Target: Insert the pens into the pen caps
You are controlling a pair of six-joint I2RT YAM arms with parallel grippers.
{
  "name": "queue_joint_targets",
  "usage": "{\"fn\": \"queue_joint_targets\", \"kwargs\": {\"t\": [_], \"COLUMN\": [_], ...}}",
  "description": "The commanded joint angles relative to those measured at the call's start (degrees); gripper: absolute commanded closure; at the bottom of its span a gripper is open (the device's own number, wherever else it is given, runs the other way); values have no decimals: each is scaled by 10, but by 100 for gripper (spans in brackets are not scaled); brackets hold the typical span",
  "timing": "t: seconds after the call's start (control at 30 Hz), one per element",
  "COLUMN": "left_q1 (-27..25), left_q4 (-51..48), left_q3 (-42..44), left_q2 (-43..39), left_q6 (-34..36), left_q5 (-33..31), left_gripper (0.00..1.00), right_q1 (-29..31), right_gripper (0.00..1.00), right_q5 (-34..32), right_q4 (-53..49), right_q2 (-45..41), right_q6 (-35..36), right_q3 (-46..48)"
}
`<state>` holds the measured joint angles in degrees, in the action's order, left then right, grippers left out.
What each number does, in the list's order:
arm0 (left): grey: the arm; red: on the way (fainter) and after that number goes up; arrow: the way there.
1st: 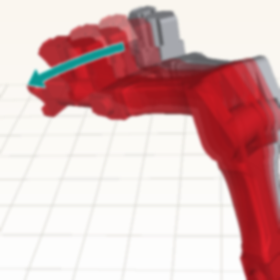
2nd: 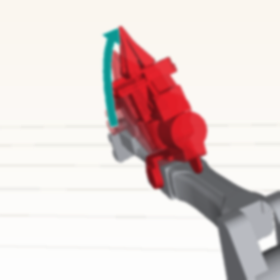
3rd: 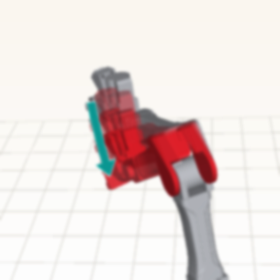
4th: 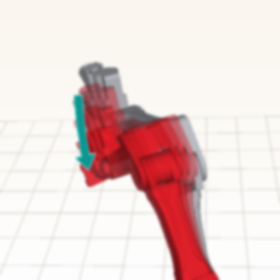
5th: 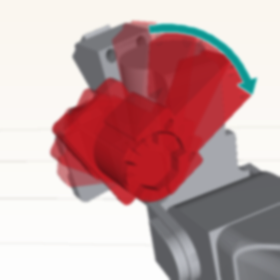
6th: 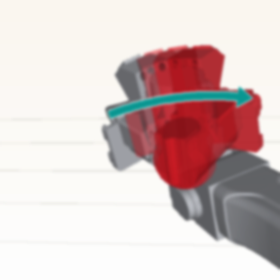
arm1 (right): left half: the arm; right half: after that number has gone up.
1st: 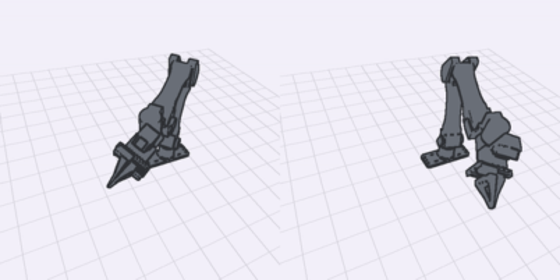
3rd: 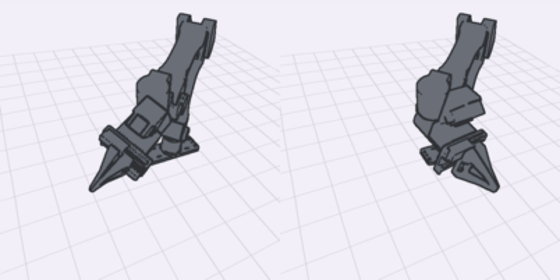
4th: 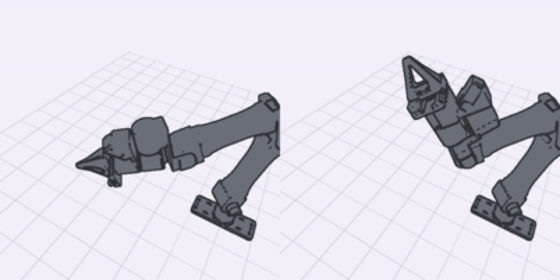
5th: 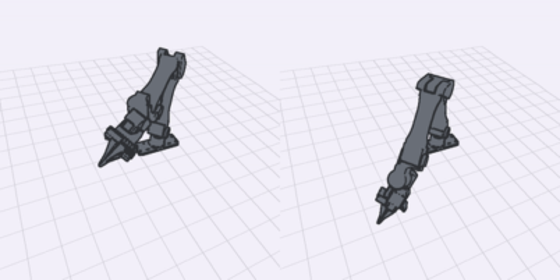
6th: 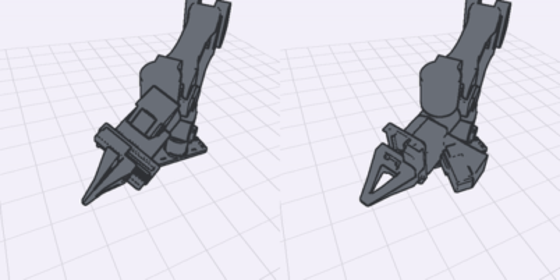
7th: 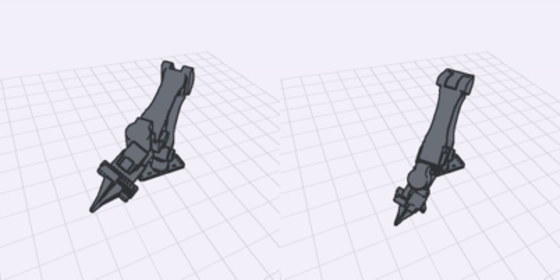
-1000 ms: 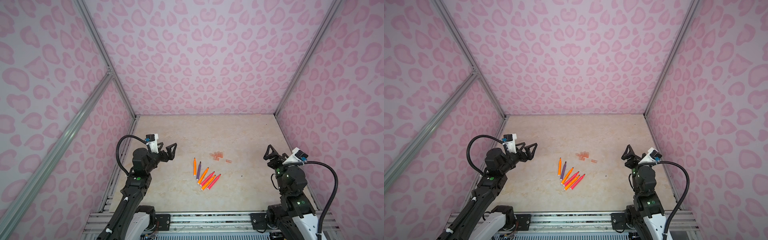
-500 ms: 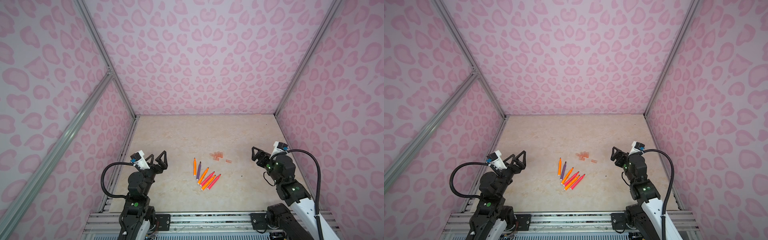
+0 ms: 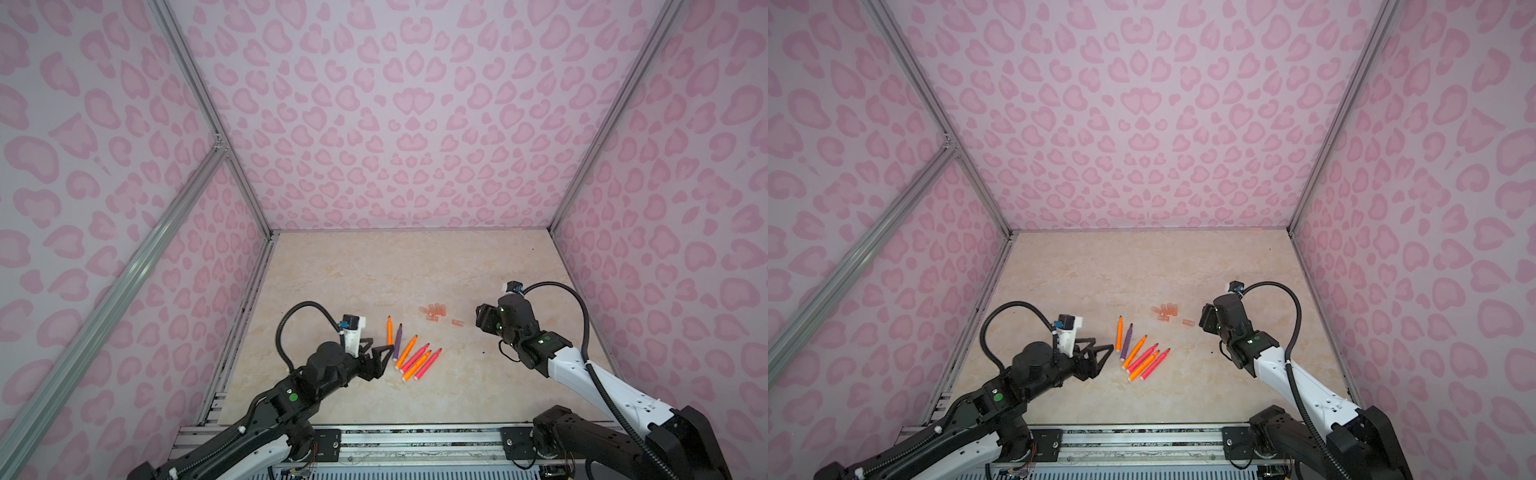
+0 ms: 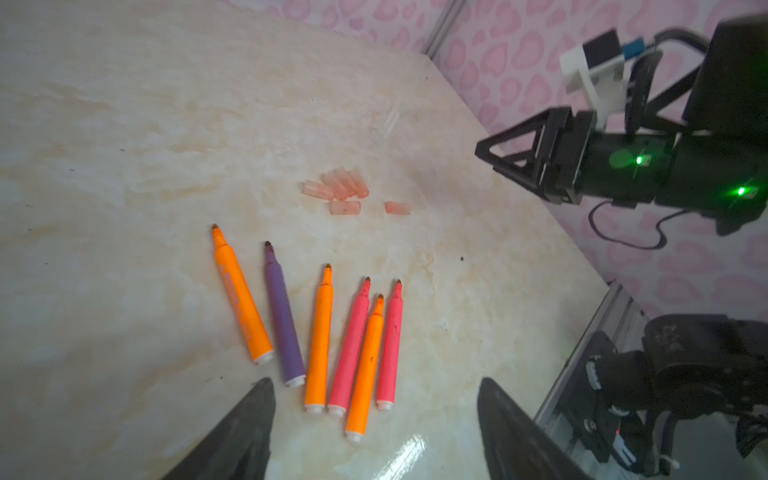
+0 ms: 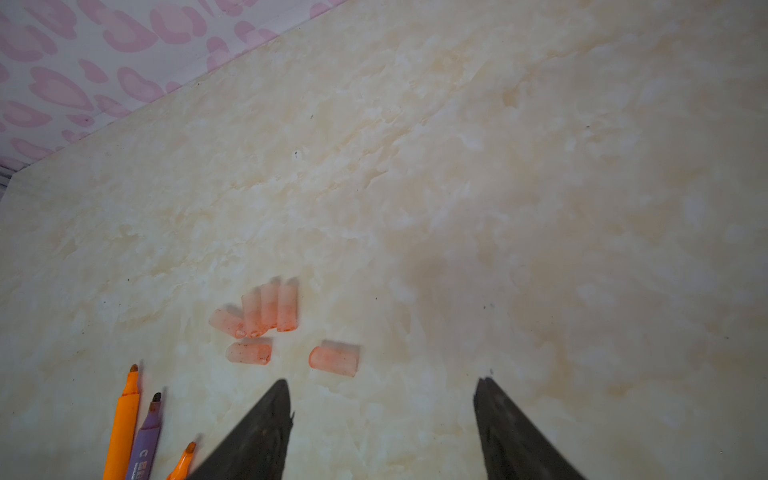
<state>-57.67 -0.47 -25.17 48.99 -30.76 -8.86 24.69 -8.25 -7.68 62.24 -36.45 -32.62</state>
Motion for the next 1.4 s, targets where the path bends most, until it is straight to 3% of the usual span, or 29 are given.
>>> {"fn": "queue_joint_targets", "kwargs": {"t": [0.0,0.13,0.4,1.37], "left_q1": [-48,-63,-105,-126], "left_q4": [-16,15,-12,-46], "left_q3": [-63,-101,-177,-220], "left_q2": [118,236,341,455], "left_q6": [16,9,19,4], "left_q5": [-125,-103,-74,-83], "left_gripper": [30,35,36,45], "right_q1": [-5,-22,-38,-38], "right_gripper": [29,31,32,34], "right_q5": [-20,-20,-30,-11], "right_q4": [15,29,22,3], "right_q2": [0,-17,-67,-124], "right_q6": [-8,-6,11,19], "right_q3": [15,39,64,81]}}
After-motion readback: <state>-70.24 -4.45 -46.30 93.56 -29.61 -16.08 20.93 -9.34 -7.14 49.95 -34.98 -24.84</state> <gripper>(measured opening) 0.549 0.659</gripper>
